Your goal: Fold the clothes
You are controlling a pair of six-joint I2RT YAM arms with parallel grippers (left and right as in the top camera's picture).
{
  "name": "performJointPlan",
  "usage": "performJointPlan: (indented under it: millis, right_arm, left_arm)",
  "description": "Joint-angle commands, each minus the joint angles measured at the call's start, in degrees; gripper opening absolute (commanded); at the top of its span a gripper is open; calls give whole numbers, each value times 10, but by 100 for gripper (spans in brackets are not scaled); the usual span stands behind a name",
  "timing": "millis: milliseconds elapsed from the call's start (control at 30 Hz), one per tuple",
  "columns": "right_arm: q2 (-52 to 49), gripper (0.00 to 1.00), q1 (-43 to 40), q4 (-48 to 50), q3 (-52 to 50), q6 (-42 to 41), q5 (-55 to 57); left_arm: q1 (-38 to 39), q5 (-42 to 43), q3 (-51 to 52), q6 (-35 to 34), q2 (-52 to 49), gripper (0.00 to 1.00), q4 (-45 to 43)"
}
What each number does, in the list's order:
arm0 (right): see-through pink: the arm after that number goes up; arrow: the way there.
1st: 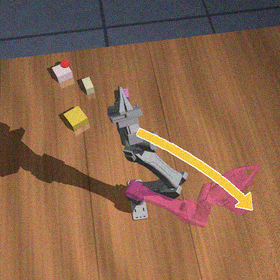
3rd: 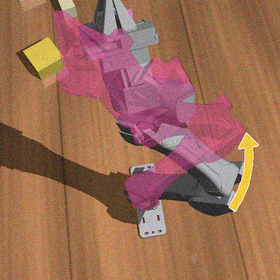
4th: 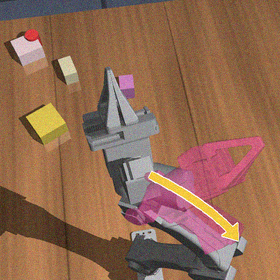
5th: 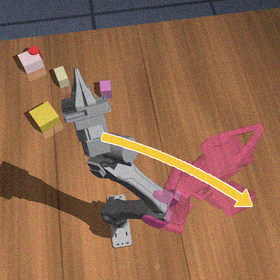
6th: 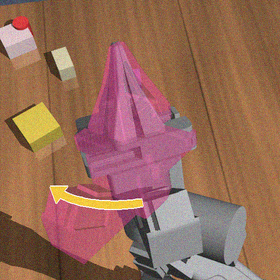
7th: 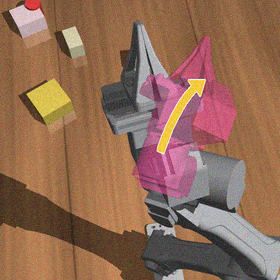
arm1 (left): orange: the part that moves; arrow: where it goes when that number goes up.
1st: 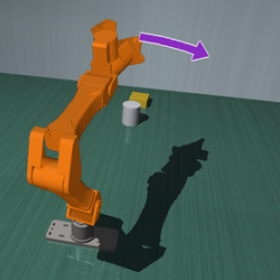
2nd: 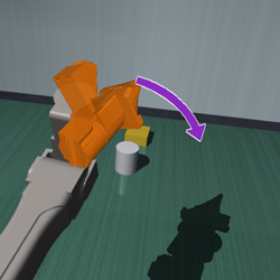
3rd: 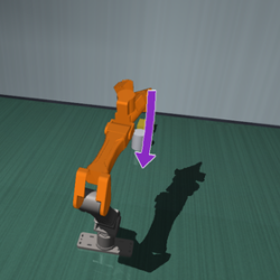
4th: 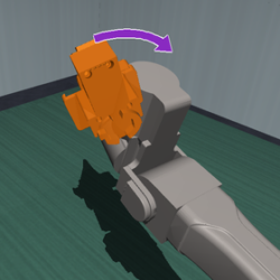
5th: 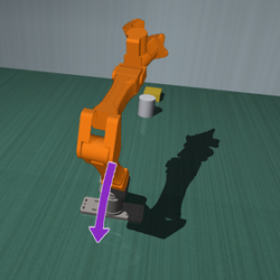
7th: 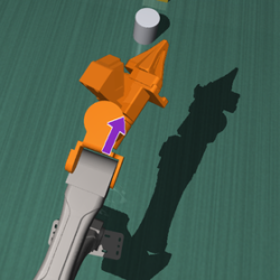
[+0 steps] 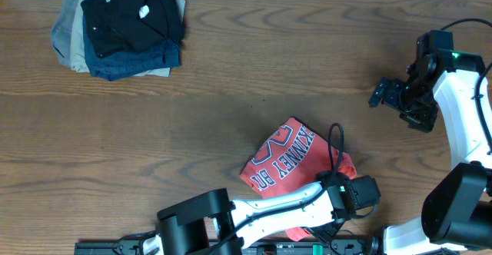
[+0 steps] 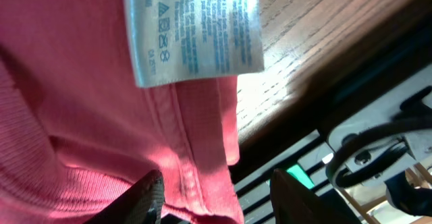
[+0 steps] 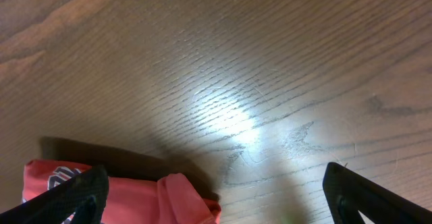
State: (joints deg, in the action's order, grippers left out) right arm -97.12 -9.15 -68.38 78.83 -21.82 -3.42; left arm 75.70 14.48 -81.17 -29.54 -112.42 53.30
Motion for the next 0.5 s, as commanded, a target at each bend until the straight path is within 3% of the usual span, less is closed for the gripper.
performJointPlan:
  millis: [0,233,400,467]
  right_arm:
    - [-3,99,-2,-1,8,7,-2]
    - [-3,99,-2,-1,8,7,-2]
    - [-3,99,-2,-1,8,7,-2]
    - [-3,99,-2,-1,8,7,-2]
  left_arm:
    - [-14,-6,-21,17,42,52,5]
    - [-76,-76,-21,17,92,51,24]
    - [-124,-95,-12,17,89,25,13]
    - [-138,-94,-4,17,87,20,-4]
